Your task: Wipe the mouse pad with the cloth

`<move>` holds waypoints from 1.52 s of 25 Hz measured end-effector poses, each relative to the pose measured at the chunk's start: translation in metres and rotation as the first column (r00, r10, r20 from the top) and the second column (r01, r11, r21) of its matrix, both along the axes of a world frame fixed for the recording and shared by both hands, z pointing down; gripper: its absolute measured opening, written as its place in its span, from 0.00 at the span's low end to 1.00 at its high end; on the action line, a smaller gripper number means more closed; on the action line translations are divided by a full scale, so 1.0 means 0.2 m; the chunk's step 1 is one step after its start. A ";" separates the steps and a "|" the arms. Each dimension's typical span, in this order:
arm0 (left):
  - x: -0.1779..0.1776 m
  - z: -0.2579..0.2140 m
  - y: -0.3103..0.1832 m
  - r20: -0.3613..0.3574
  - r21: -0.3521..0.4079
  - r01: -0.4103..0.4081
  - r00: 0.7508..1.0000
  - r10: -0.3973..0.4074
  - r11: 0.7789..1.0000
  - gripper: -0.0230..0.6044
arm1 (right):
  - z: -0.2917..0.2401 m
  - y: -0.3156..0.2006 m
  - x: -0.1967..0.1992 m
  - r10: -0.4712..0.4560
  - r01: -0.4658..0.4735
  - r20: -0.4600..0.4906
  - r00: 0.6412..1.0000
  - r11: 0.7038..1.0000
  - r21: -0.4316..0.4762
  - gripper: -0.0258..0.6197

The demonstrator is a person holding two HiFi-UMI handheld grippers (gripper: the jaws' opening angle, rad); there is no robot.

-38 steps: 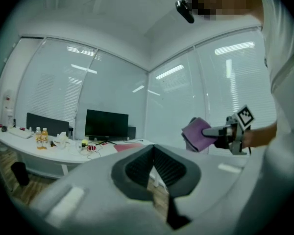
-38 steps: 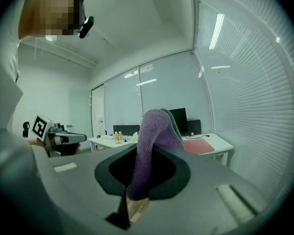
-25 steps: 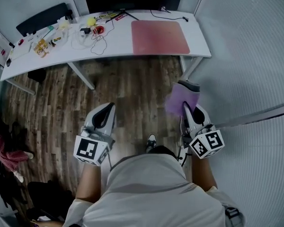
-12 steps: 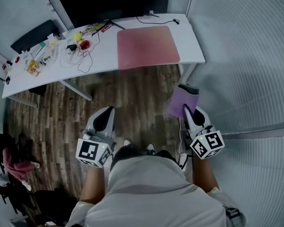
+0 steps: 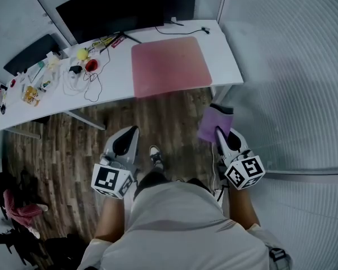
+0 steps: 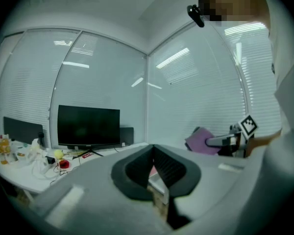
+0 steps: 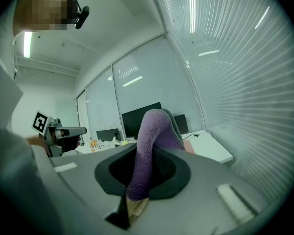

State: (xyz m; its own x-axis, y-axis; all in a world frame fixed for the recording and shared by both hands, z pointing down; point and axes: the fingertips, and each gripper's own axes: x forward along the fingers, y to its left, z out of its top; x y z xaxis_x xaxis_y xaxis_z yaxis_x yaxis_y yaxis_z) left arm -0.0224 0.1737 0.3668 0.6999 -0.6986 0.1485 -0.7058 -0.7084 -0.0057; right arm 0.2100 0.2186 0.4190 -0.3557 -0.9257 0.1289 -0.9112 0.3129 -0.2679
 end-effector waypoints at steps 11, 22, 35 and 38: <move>-0.25 0.07 -0.89 0.019 -0.030 -0.006 1.000 0.006 1.000 0.04 | 0.03 -0.87 -0.26 -0.017 0.015 -0.038 0.999 0.998 -0.055 0.11; -0.45 0.09 -1.63 0.009 -0.031 -0.017 1.000 0.017 0.999 0.04 | 0.05 -1.62 -0.62 -0.117 0.111 -0.086 0.989 0.991 -0.073 0.11; -0.13 0.07 -2.10 0.048 -0.014 0.124 0.991 -0.123 0.992 0.04 | 0.14 -2.17 -0.30 -0.258 0.255 -0.024 0.966 0.963 -0.084 0.11; 0.02 0.06 -2.16 0.070 -0.016 0.167 0.984 -0.166 0.986 0.04 | 0.12 -2.33 -0.12 -0.290 0.288 -0.016 0.957 0.955 -0.068 0.11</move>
State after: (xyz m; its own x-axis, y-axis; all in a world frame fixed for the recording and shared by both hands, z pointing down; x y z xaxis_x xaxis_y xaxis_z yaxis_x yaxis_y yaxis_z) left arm -0.0182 -0.2584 0.3782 0.5620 -0.8005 0.2080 -0.8123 -0.5816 -0.0438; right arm 0.1851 -0.2480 0.4436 -0.6026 -0.7733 0.1973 -0.7913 0.5469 -0.2734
